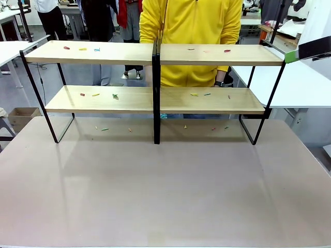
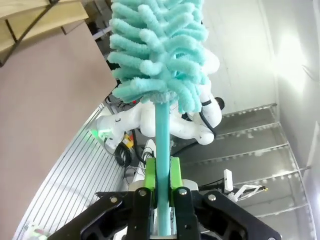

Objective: Clean the shelves.
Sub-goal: Clean a randomly selected level of the Shelf with the Duster.

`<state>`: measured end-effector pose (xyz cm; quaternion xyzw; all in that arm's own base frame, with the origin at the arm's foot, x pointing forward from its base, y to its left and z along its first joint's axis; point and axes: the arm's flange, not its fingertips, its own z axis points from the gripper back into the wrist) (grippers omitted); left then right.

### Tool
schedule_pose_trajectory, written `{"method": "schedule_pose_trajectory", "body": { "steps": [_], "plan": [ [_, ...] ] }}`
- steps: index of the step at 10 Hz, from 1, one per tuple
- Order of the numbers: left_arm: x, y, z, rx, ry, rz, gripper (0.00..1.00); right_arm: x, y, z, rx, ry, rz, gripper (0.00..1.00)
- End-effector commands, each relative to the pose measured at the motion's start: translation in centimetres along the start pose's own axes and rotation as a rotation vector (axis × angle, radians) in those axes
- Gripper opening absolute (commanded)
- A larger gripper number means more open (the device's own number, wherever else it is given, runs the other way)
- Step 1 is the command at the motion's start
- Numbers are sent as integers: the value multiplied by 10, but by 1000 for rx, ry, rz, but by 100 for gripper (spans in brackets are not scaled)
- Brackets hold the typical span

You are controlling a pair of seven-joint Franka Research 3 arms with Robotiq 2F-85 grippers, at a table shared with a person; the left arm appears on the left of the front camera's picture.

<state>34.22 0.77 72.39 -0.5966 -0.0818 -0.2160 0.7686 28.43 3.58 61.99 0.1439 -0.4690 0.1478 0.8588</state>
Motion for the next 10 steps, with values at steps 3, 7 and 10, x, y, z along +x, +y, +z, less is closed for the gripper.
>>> {"method": "schedule_pose_trajectory", "body": {
  "steps": [3,7,10],
  "plan": [
    [43,-32,-91,323,17,73,13,0,-1,0,3,-1,-2,100],
    [123,-55,-201,649,-166,7,13,0,-1,0,3,-1,-2,100],
    [79,-57,-188,520,-13,-12,13,0,-1,0,3,-1,-2,100]
  ]
}}
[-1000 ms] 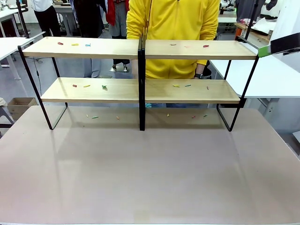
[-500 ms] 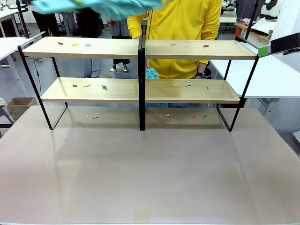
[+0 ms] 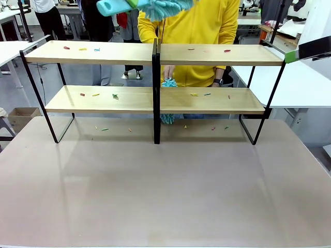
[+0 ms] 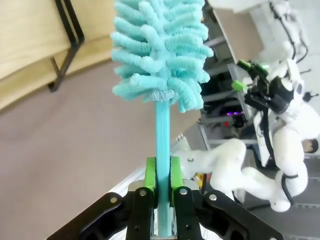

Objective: Clean the shelves.
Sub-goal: Clean a randomly selected level of the Shelf with the Duster.

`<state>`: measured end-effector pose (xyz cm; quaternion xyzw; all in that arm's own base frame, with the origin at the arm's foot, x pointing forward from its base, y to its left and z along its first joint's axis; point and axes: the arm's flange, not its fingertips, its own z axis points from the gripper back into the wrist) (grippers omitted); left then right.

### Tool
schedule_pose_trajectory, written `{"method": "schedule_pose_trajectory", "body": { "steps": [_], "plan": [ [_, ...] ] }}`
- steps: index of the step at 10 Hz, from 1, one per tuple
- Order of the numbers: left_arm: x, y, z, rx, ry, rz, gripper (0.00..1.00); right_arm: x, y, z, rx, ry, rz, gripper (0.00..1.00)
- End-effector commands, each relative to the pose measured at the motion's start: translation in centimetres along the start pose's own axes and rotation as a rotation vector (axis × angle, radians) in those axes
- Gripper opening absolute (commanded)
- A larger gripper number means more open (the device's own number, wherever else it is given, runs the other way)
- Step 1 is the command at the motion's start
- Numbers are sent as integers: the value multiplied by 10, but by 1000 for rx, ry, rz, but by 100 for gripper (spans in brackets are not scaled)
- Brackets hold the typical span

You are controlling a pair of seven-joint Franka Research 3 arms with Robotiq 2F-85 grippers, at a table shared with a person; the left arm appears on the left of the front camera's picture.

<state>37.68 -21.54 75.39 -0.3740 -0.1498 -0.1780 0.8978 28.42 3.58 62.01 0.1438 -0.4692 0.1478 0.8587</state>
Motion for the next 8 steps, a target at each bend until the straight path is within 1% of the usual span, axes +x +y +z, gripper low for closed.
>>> {"method": "schedule_pose_trajectory", "body": {
  "steps": [1,2,3,4,5,6,7,8],
  "plan": [
    [6,-7,-8,21,-27,-9,13,0,-1,0,3,-1,-2,100],
    [5,-13,-17,44,-31,5,13,0,-1,0,3,-1,-2,100],
    [14,-19,-34,97,-37,81,13,0,-1,0,3,-1,-2,100],
    [26,-24,-52,146,3,114,13,0,-1,0,3,-1,-2,100],
    [36,-29,-67,228,25,155,13,0,-1,0,3,-1,-2,100],
    [45,-35,-81,300,36,175,13,0,-1,0,3,-1,-2,100],
    [50,-42,-93,352,46,169,13,0,-1,0,3,-1,-2,100],
    [58,-46,-107,432,2,193,13,0,-1,0,3,-1,-2,100]
  ]
}}
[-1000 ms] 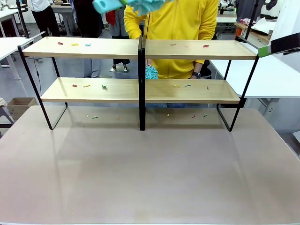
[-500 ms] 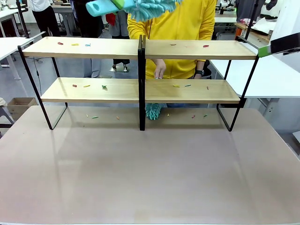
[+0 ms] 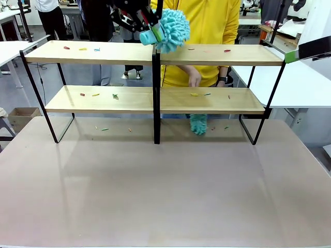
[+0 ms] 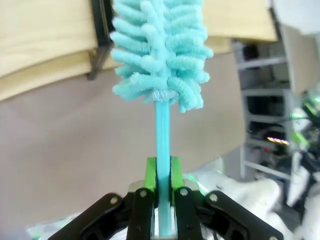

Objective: Clean the shelves.
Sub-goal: Clean a randomly selected level of the Shelf with the Duster.

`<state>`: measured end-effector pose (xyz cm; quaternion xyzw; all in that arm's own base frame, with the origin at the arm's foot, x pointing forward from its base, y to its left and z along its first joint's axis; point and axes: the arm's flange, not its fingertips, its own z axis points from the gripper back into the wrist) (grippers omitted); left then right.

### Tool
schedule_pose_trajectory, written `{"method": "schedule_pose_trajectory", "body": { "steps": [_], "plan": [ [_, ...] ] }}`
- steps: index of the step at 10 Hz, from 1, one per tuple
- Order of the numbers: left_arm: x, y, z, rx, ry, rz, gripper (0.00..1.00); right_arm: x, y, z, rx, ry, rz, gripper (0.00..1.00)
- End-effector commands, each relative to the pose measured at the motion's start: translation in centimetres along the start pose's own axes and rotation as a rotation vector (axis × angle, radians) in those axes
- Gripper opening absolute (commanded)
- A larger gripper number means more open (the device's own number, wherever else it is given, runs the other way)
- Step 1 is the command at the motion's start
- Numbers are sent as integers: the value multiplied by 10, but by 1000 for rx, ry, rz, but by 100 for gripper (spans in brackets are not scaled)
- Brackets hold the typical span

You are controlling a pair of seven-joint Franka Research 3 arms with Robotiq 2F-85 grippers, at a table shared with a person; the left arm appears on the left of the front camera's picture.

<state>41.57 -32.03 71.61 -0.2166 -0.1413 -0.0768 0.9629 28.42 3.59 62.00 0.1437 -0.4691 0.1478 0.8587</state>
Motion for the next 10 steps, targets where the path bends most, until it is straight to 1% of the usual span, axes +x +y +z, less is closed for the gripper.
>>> {"method": "schedule_pose_trajectory", "body": {
  "steps": [1,2,3,4,5,6,8,10],
  "plan": [
    [18,-27,-4,93,-27,24,13,0,-1,0,3,-1,-2,100],
    [21,-33,-12,119,-75,38,13,0,-1,0,3,-1,-2,100],
    [26,-34,-19,105,-76,28,13,0,-1,0,3,-1,-2,100],
    [29,-33,-26,101,-54,33,13,0,-1,0,3,-1,-2,100],
    [31,-32,-34,118,-44,40,13,0,-1,0,3,-1,-2,100],
    [32,-31,-40,107,-43,28,13,0,-1,0,3,-1,-2,100],
    [34,-33,-47,73,-26,-10,13,0,-1,0,3,-1,-2,100],
    [33,-40,-56,24,19,-66,13,0,-1,0,3,-1,-2,100]
  ]
}}
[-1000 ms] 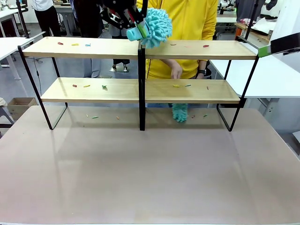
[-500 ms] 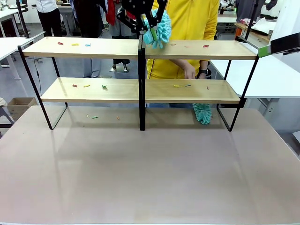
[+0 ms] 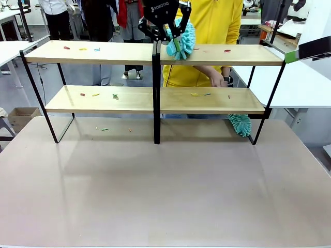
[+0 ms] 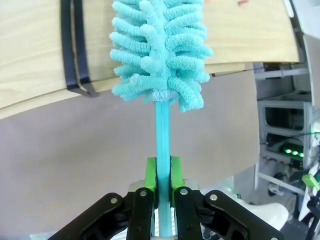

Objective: Clean the shelves.
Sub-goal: Clean a randomly selected level of the Shelf with the Duster.

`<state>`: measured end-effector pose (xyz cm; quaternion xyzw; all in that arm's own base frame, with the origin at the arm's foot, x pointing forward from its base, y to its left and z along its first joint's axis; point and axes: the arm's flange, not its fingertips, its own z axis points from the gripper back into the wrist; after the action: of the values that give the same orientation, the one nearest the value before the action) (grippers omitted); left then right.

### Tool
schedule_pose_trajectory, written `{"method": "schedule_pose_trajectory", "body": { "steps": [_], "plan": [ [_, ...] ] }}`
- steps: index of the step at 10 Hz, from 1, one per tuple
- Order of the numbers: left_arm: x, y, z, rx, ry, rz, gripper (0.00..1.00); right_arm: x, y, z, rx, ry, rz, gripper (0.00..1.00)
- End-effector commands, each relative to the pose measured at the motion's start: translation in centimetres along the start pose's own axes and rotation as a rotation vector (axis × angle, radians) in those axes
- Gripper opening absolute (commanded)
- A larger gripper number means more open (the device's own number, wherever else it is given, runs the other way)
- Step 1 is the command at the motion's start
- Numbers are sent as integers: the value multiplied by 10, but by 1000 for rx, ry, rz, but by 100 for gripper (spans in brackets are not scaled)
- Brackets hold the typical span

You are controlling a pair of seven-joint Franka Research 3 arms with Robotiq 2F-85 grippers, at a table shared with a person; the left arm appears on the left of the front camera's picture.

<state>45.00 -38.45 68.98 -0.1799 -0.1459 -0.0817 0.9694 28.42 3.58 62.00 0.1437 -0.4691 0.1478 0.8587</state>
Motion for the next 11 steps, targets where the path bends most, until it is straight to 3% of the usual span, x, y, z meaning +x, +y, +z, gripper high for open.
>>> {"method": "schedule_pose_trajectory", "body": {
  "steps": [1,7,9,11],
  "plan": [
    [4,-3,-2,-79,31,-78,13,0,-1,0,3,-1,-2,100],
    [10,-31,-21,-236,126,-298,13,0,-1,0,3,-1,-2,100],
    [8,-26,-11,-306,226,-391,13,0,-1,0,3,-1,-2,100],
    [-1,-7,18,-469,391,-531,13,0,-1,0,3,-1,-2,100]
  ]
}}
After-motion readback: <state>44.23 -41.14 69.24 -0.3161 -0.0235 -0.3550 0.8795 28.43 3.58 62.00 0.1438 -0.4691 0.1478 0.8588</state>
